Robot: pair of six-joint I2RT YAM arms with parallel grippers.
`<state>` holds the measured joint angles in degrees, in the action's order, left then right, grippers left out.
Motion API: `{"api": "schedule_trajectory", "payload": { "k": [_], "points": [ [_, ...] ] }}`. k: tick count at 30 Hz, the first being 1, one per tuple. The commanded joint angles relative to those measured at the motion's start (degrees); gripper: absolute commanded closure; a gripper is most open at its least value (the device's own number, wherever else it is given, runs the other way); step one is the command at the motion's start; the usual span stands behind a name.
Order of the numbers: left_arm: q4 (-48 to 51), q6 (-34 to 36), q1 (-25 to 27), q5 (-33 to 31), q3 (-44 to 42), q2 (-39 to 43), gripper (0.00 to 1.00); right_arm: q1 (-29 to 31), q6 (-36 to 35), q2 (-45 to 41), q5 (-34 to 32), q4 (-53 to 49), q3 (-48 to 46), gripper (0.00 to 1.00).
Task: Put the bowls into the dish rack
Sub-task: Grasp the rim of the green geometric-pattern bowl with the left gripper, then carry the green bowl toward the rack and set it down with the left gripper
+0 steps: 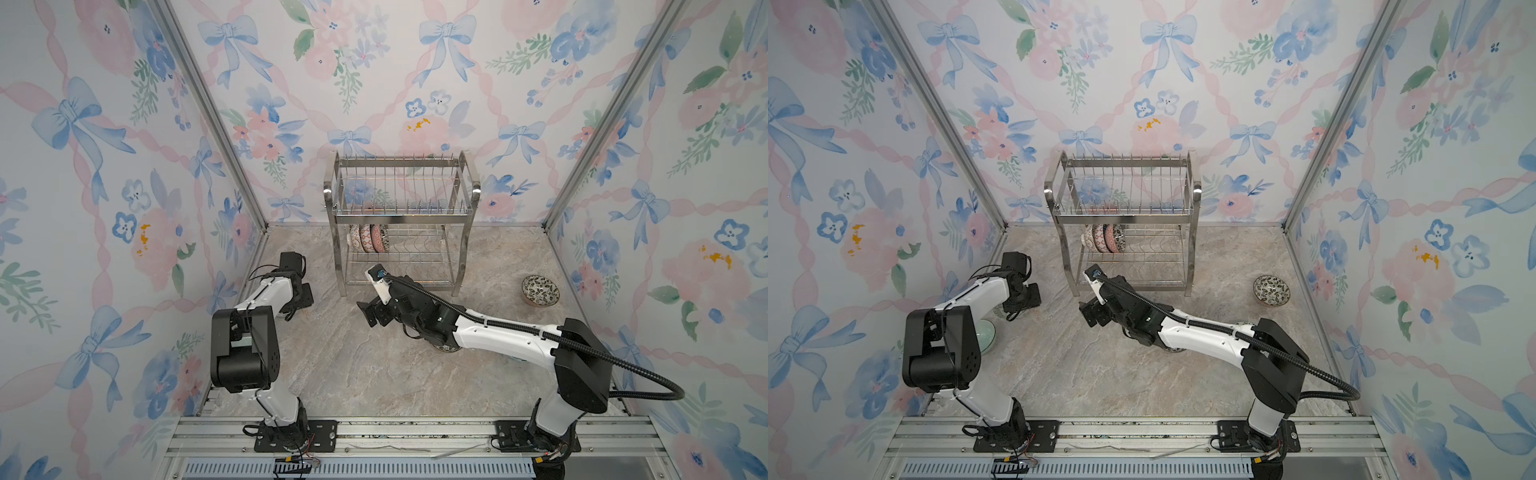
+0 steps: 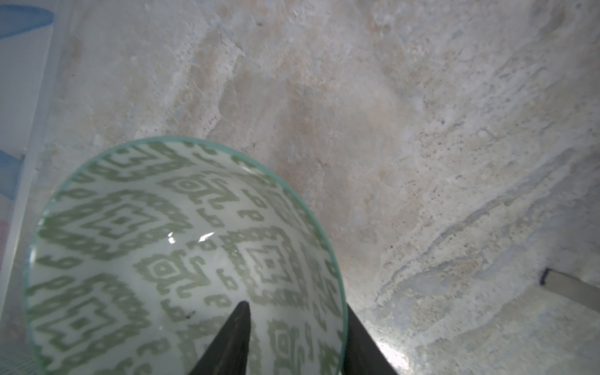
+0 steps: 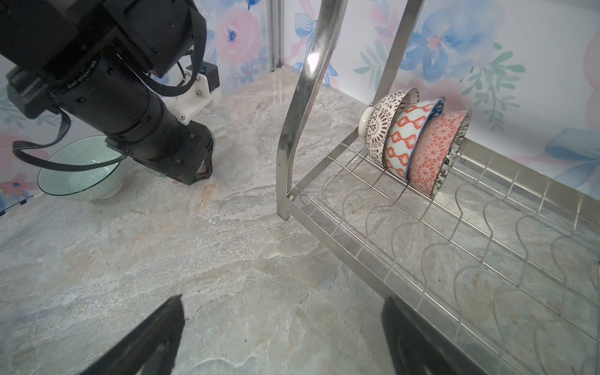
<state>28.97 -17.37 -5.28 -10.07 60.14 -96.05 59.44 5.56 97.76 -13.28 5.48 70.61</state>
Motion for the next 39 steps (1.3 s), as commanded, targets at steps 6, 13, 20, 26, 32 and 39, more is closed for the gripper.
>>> {"api": "schedule_trajectory", "payload": {
  "k": [6, 13, 20, 26, 32, 39],
  "points": [
    [2.3, 1.1, -1.8, 1.4, 1.3, -1.9, 0.78, 0.7, 0.2, -2.4, -1.9, -2.2, 1.5, 0.04],
    [3.2, 1.0, -1.8, 1.6, 1.1, -1.4, 0.93, 0.7, 0.3, -2.7, -1.9, -3.3, 1.5, 0.03],
    [3.2, 1.1, -1.7, 3.0, 1.5, -0.6, 1.00, 0.8, -0.3, -2.4, -1.8, -4.8, 4.0, 0.04],
    [3.2, 0.1, 1.2, 5.5, 0.5, 1.8, 1.00, 1.0, -1.0, -2.0, -2.6, -6.2, 5.2, 0.03],
    [5.8, -4.0, 12.4, 4.3, -0.9, 7.3, 1.00, -0.8, -1.7, -5.8, -3.9, -9.1, 4.0, 0.03],
    [6.8, -10.6, 24.9, 3.5, -6.1, 13.4, 1.00, -4.8, 1.1, -14.2, -4.4, -9.6, -2.9, 0.04]
  ]
}}
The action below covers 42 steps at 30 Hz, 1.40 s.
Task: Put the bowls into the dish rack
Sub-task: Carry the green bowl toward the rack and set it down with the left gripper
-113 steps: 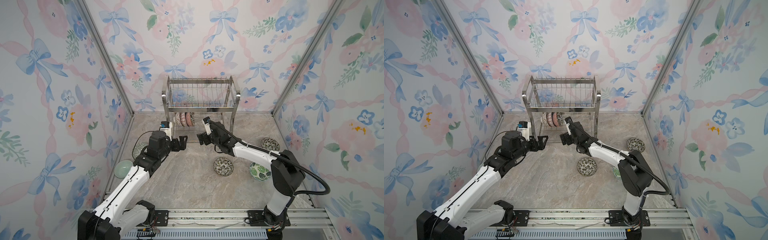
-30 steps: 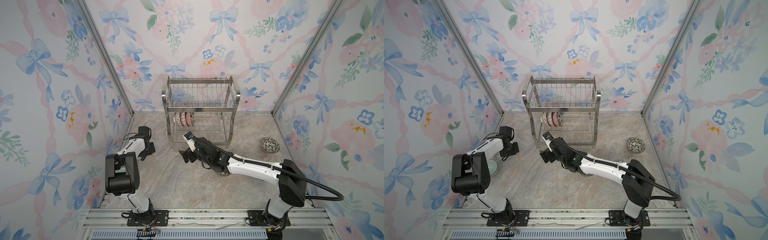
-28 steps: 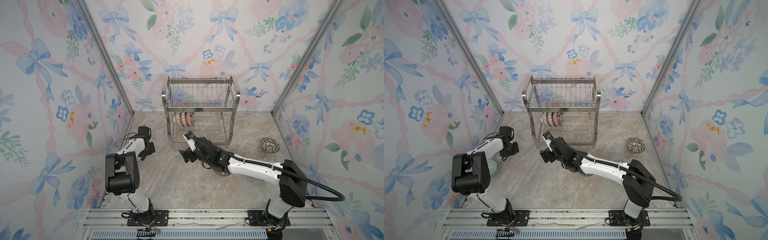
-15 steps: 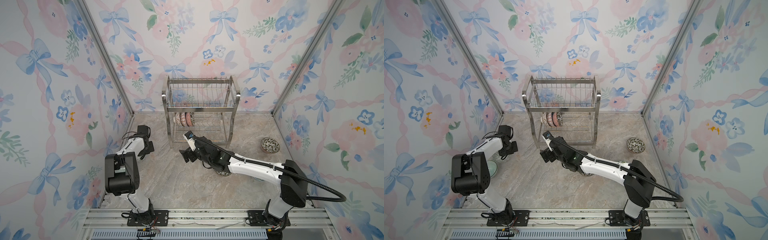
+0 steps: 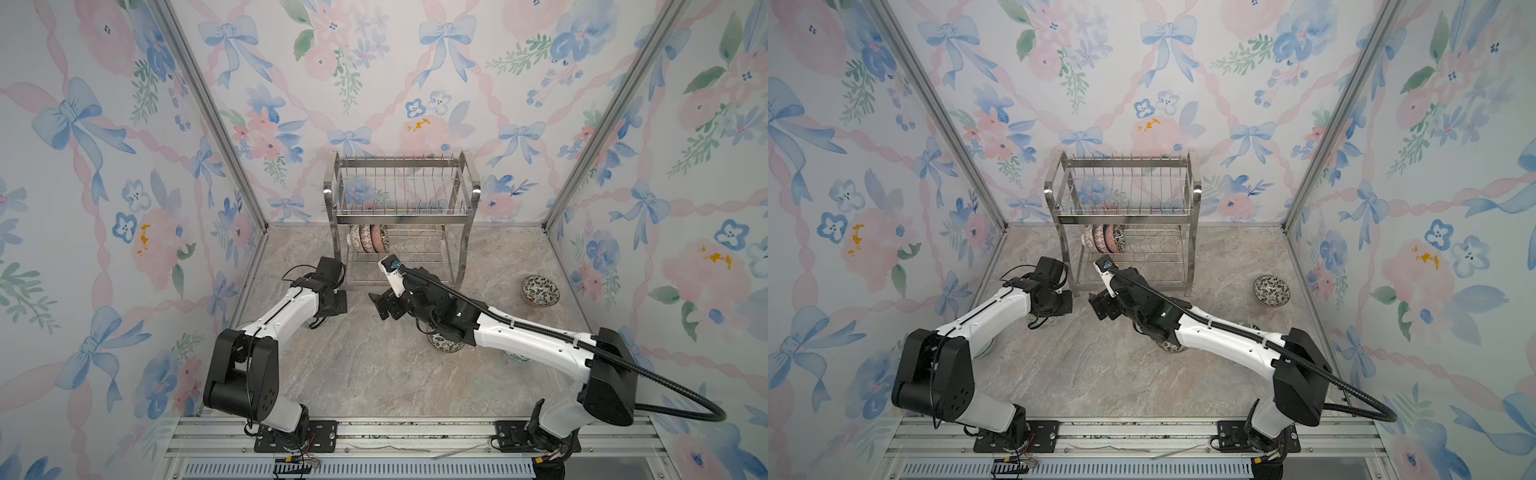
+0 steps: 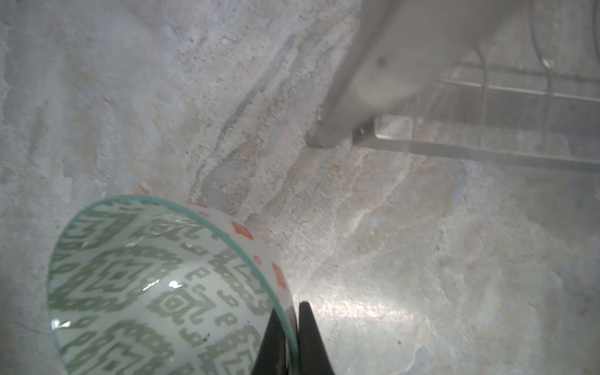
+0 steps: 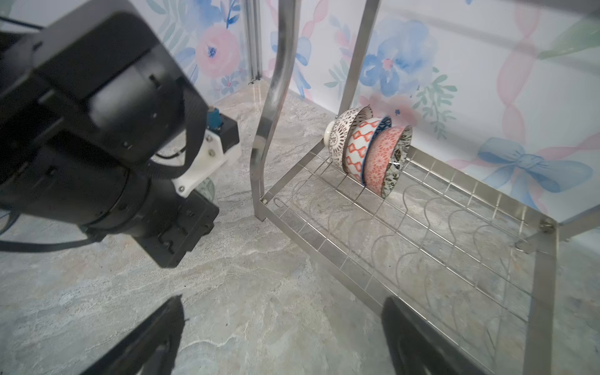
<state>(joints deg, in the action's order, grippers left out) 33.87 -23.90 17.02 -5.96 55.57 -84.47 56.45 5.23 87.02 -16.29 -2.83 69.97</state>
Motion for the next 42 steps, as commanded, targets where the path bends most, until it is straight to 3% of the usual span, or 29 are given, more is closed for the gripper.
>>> {"api": "schedule_trajectory", "payload": {
  "k": [1, 8, 20, 34, 42],
  "points": [
    [1.9, -5.1, 4.6, -1.0, -2.1, 2.4, 1.00, -2.6, 2.1, -4.6, -1.4, -1.5, -3.3, 0.04],
    [1.8, -9.7, 17.0, -4.7, 1.2, -1.8, 1.00, -7.0, 5.7, -9.8, -1.3, -3.3, -7.6, 0.03],
    [1.8, -7.8, 23.5, -5.9, 12.8, -16.6, 0.98, -10.4, 7.7, -16.2, -1.6, -4.2, -12.4, 0.04],
    [1.8, -8.6, 25.0, -4.2, 15.4, -18.3, 0.75, -12.4, 8.5, -19.8, -0.8, -4.5, -16.2, 0.03],
    [1.8, -8.6, 25.0, -4.3, 15.3, -14.7, 0.40, -12.5, 9.2, -19.8, -0.1, -4.4, -16.5, 0.04]
  ]
}}
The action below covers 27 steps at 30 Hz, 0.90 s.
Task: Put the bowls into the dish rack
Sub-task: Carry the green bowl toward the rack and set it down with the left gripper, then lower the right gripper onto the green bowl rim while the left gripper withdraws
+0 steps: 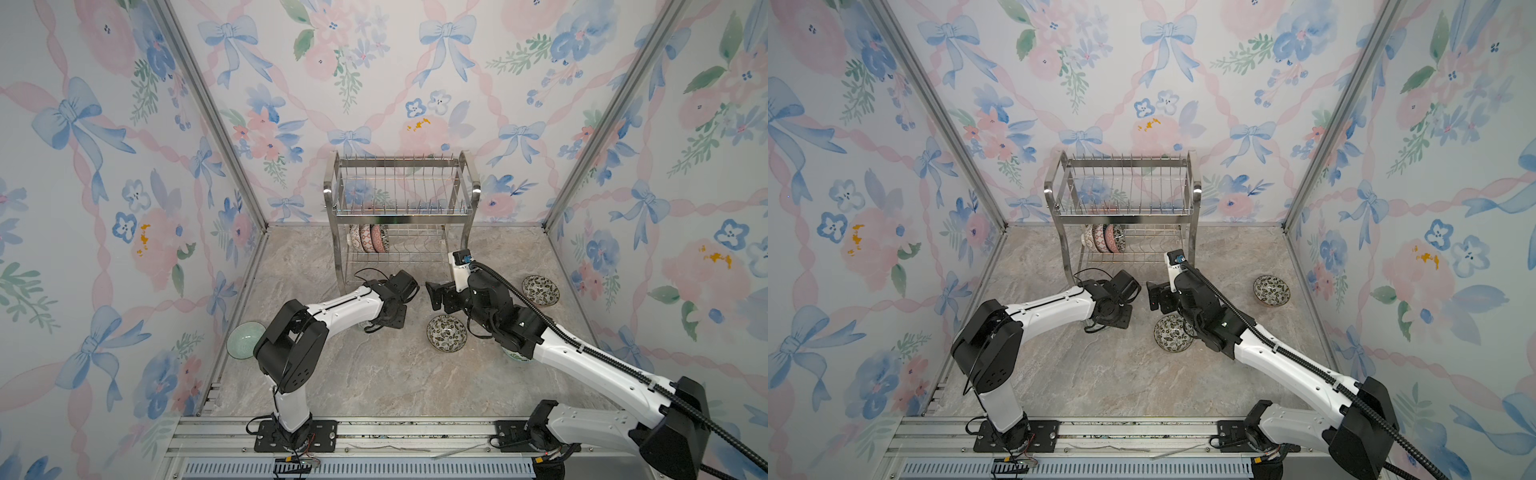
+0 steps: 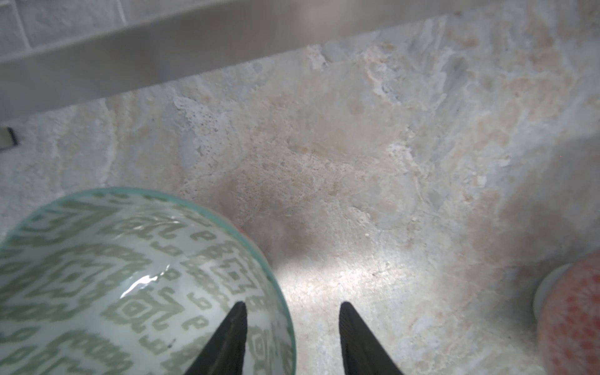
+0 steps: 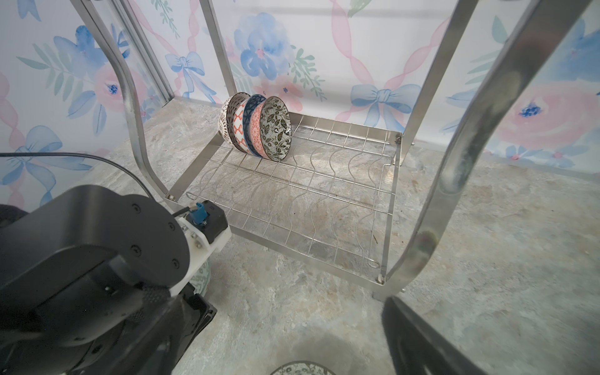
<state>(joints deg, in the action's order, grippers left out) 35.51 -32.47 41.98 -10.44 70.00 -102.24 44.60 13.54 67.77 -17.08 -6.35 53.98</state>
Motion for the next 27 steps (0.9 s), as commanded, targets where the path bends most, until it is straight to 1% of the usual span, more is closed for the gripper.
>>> {"api": "schedule_trajectory", "payload": {
  "k": [1, 3, 4, 5, 6, 14, 18, 22, 24, 27],
  "points": [
    [0.2, -0.2, 0.0, 0.1, 0.8, 3.9, 0.36, -0.6, 0.9, -0.5, 0.8, -0.8, -0.5, 0.03],
    [0.2, -0.3, 0.1, 0.2, 0.5, 5.2, 0.26, -0.6, 1.1, -0.1, 1.1, -0.8, -0.4, 0.04],
    [0.2, -0.5, 0.1, 0.3, 0.4, 5.8, 0.18, -0.6, 1.1, -0.1, 1.2, -0.9, -0.3, 0.03],
    [0.2, -0.6, 0.0, 0.4, 0.2, 6.5, 0.06, -0.6, 1.2, 0.0, 1.3, -0.9, -0.2, 0.03],
    [0.2, -0.6, 0.0, 0.7, 0.1, 7.3, 0.02, -0.7, 1.3, 0.1, 1.5, -0.9, -0.2, 0.04],
    [-0.1, -2.5, -0.1, 1.3, 0.1, 13.8, 0.02, -0.6, 4.1, 0.7, 2.2, -2.9, 1.2, 0.03],
    [-1.7, -3.6, -0.8, 1.3, -2.5, 20.4, 0.02, -0.1, 5.1, 4.1, 2.2, -8.6, 5.5, 0.03],
    [-5.4, -4.7, -5.5, 6.6, -8.9, 29.2, 0.02, 2.3, 6.4, 8.6, -1.4, -13.6, 10.0, 0.03],
    [-8.1, -5.5, -9.4, 11.2, -13.2, 34.8, 0.02, 5.0, 6.7, 11.0, -3.1, -14.1, 11.7, 0.03],
    [-9.1, -5.9, -14.3, 15.2, -17.7, 42.8, 0.02, 9.2, 6.2, 15.2, -4.7, -13.9, 14.2, 0.03]
  ]
}}
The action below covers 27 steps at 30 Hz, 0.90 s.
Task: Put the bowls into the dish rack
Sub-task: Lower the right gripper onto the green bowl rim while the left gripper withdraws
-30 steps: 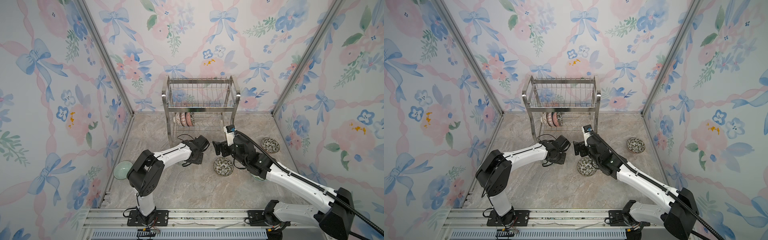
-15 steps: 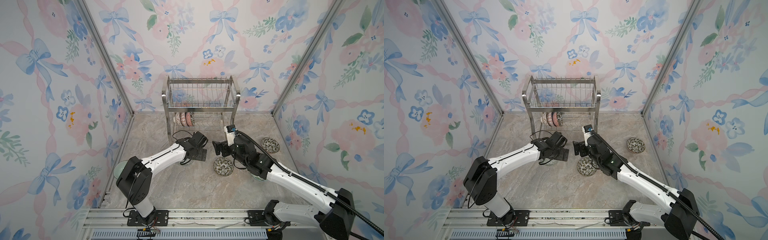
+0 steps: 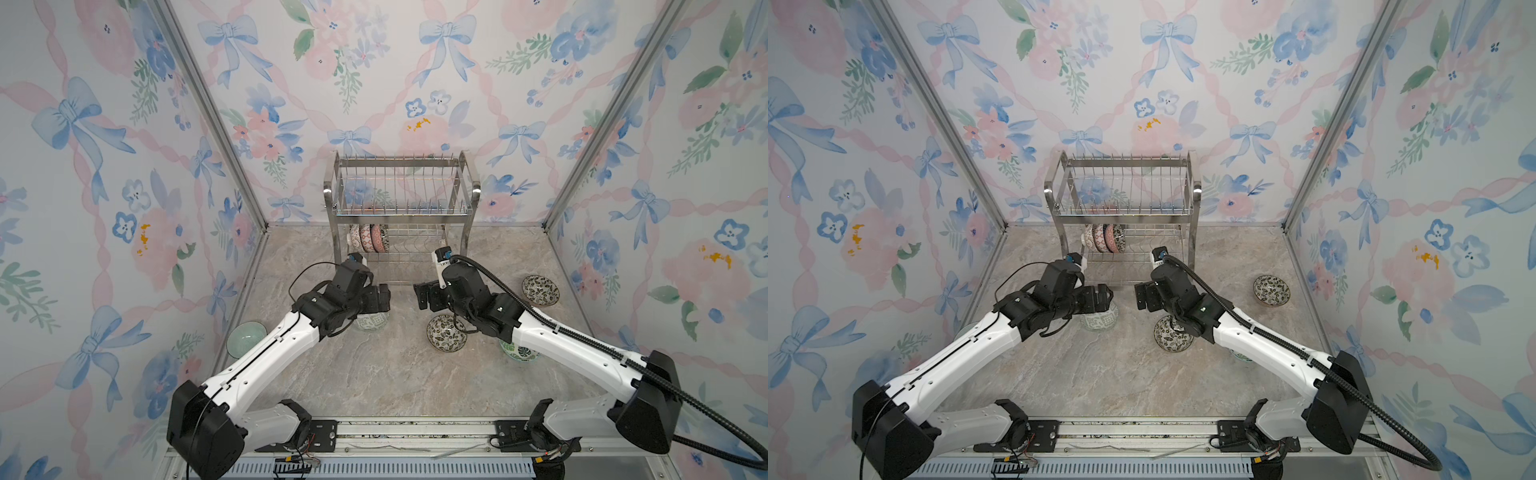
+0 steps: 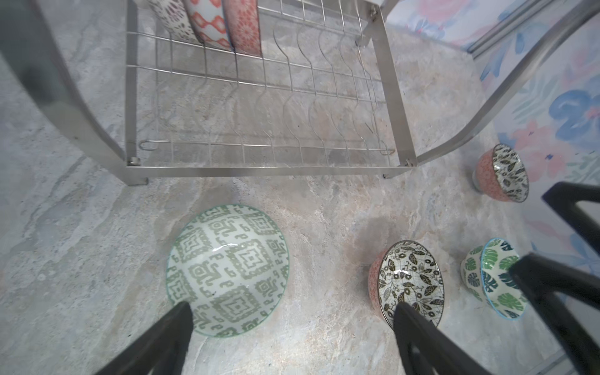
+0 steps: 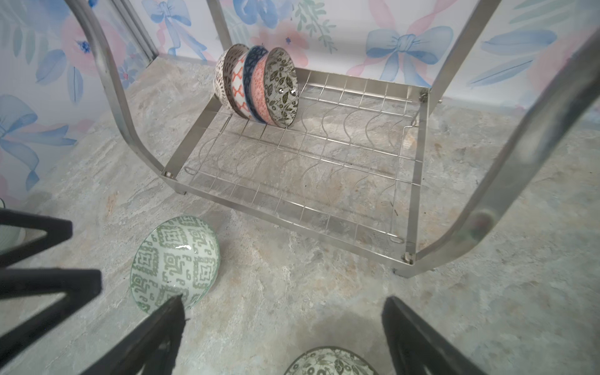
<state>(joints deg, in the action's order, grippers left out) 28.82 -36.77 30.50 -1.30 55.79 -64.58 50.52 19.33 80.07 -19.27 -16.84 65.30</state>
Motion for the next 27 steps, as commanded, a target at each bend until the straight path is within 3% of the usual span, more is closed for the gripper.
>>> {"api": "schedule_trajectory", "payload": {
  "k": [1, 6, 11, 22, 27],
  "points": [
    [-2.5, -1.6, -4.4, 7.4, -4.7, 7.2, 0.02, 4.5, 0.2, 4.4, -3.1, -3.2, 3.7, 0.04],
    [-4.7, -2.2, -16.9, 20.1, -13.0, 15.1, 0.02, 9.1, 2.1, 13.4, -3.1, -1.7, 8.4, 0.03],
    [-8.4, -2.3, -27.5, 32.1, -19.8, 15.8, 0.02, 12.8, 3.2, 21.1, -3.1, -1.1, 12.8, 0.03],
    [-11.1, -4.4, -37.8, 43.1, -22.6, 15.8, 0.02, 16.4, 1.6, 32.3, 0.0, -2.7, 23.3, 0.02],
    [-13.9, -5.5, -41.4, 44.1, -25.5, 15.7, 0.02, 16.3, 1.9, 36.4, 0.9, -2.7, 26.1, 0.03]
  ]
}}
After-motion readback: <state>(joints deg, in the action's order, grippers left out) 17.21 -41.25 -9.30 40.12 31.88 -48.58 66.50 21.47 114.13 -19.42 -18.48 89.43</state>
